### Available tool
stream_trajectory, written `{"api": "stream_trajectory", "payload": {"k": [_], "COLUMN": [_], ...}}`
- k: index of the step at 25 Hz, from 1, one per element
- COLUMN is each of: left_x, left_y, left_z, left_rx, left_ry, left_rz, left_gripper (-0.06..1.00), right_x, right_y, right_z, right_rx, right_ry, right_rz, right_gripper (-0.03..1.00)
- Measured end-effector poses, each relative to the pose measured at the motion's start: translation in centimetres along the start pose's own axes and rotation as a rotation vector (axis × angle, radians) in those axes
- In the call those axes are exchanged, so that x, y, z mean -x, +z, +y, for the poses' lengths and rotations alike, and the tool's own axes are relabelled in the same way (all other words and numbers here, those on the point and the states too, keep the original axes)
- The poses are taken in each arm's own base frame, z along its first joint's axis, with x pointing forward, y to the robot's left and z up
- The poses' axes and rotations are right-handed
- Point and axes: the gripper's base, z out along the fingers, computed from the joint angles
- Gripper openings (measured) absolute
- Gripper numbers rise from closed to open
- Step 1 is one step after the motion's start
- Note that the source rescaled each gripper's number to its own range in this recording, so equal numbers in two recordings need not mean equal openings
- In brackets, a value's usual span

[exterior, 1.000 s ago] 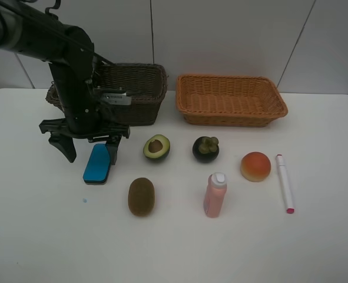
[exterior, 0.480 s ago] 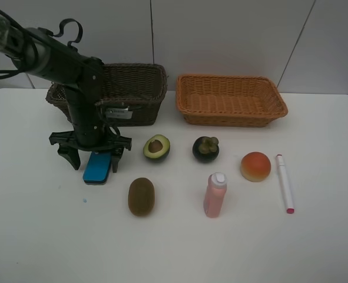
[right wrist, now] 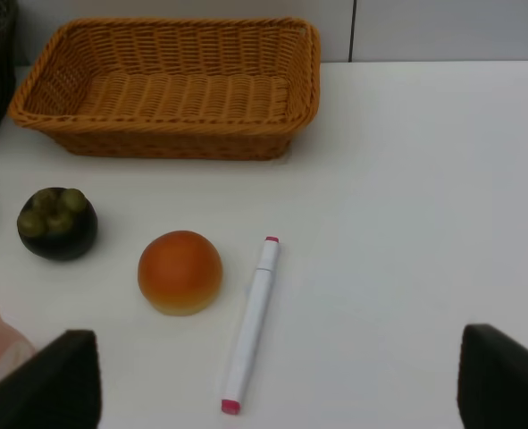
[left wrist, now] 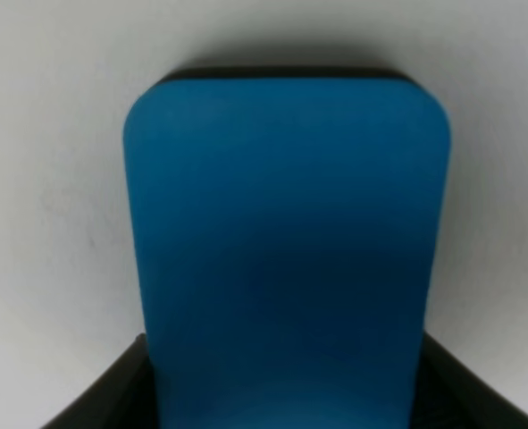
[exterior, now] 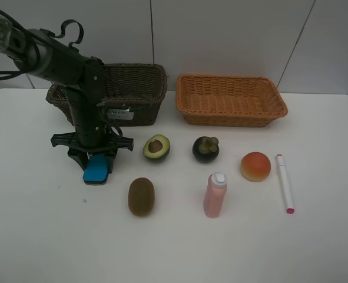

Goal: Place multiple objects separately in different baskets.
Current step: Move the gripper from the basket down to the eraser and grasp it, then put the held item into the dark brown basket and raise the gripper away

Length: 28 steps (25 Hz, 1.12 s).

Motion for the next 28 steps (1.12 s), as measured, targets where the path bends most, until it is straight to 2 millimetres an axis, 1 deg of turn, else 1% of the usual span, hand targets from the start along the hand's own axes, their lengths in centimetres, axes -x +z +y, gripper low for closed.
{"api": "stream_trajectory", "payload": {"k": [2,3,4,6,8,11,12,14,15,17,19,21,23,24,26,27,28], "left_x": [0.0,0.2,0.5,1.5,3.0,5.4,6.3,7.9,8.8,10.4,12.0,13.1,13.8,14.0,14.2,14.3,14.4], "left_y": [-0.4,-1.2,-2.3,-5.6,-9.5,-14.2,-15.4,-16.8,-17.1,-16.5,-15.1,-13.7,-12.3,-11.8,-10.9,-10.7,-10.6], "left_z": [0.0,0.0,-0.2,-0.6,-0.9,-0.8,-0.5,0.4,1.0,2.1,3.2,4.1,4.4,4.4,4.4,4.3,4.3], "left_rx": [0.001,-0.005,-0.016,-0.052,-0.099,-0.152,-0.166,-0.172,-0.171,-0.160,-0.141,-0.128,-0.121,-0.119,-0.118,-0.119,-0.120], "left_ry": [0.005,0.011,0.013,0.011,0.008,0.010,0.003,-0.010,-0.021,-0.038,-0.055,-0.066,-0.071,-0.071,-0.068,-0.067,-0.067], "left_rz": [-0.003,-0.016,-0.037,-0.108,-0.201,-0.318,-0.349,-0.393,-0.404,-0.407,-0.399,-0.386,-0.373,-0.367,-0.364,-0.366,-0.372], "left_gripper": [0.30,0.30,0.30,0.30,0.30,0.30,0.30,0.30,0.30,0.30,0.30,0.30,0.32,0.39,0.65,0.73,0.78], "right_x": [0.0,0.0,0.0,0.0,0.0,0.0,0.0,0.0,0.0,0.0,0.0,0.0,0.0,0.0,0.0,0.0,0.0], "right_y": [0.0,0.0,0.0,0.0,0.0,0.0,0.0,0.0,0.0,0.0,0.0,0.0,0.0,0.0,0.0,0.0,0.0], "right_z": [0.0,0.0,0.0,0.0,0.0,0.0,0.0,0.0,0.0,0.0,0.0,0.0,0.0,0.0,0.0,0.0,0.0], "right_rx": [0.000,0.000,0.000,0.000,0.000,0.000,0.000,0.000,0.000,0.000,0.000,0.000,0.000,0.000,0.000,0.000,0.000], "right_ry": [0.000,0.000,0.000,0.000,0.000,0.000,0.000,0.000,0.000,0.000,0.000,0.000,0.000,0.000,0.000,0.000,0.000], "right_rz": [0.000,0.000,0.000,0.000,0.000,0.000,0.000,0.000,0.000,0.000,0.000,0.000,0.000,0.000,0.000,0.000,0.000], "right_gripper": [1.00,1.00,1.00,1.00,1.00,1.00,1.00,1.00,1.00,1.00,1.00,1.00,1.00,1.00,1.00,1.00,1.00]}}
